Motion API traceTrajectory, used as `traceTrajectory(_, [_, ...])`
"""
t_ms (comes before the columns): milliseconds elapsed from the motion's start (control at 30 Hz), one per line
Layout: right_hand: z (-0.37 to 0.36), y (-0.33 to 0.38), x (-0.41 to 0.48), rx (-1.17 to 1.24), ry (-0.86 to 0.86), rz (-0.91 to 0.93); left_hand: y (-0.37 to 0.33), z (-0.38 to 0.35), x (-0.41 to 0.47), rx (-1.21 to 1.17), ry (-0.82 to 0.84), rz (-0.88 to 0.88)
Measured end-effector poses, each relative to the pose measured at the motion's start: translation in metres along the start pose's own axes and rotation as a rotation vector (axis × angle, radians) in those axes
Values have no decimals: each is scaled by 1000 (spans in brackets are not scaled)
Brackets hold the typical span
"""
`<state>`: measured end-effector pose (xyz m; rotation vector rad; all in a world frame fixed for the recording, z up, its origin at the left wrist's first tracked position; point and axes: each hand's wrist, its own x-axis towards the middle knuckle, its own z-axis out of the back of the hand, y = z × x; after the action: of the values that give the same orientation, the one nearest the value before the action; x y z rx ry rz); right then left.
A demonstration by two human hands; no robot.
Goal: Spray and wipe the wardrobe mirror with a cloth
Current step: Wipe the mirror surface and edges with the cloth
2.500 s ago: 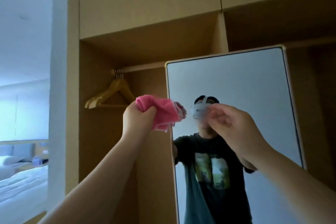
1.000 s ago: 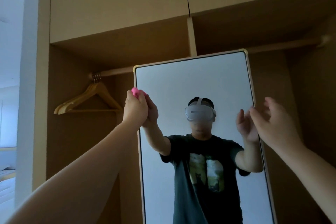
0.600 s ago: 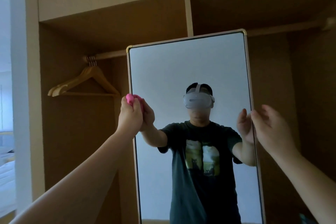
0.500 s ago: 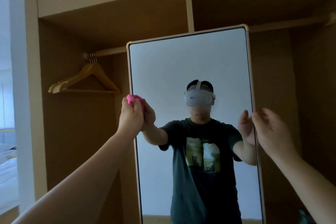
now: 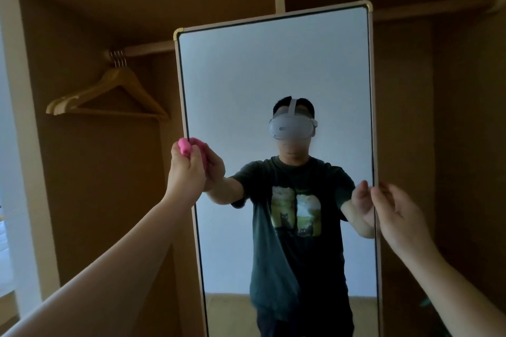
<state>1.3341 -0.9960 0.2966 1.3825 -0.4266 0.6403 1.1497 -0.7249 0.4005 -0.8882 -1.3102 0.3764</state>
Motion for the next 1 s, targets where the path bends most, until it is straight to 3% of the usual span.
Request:
traceTrajectory(233, [-3, 1, -18, 74, 35, -1, 13, 3, -10, 11, 42, -21])
traceTrajectory(1000, [-5, -46, -52, -61, 89, -67, 85, 5, -41, 2, 88, 120])
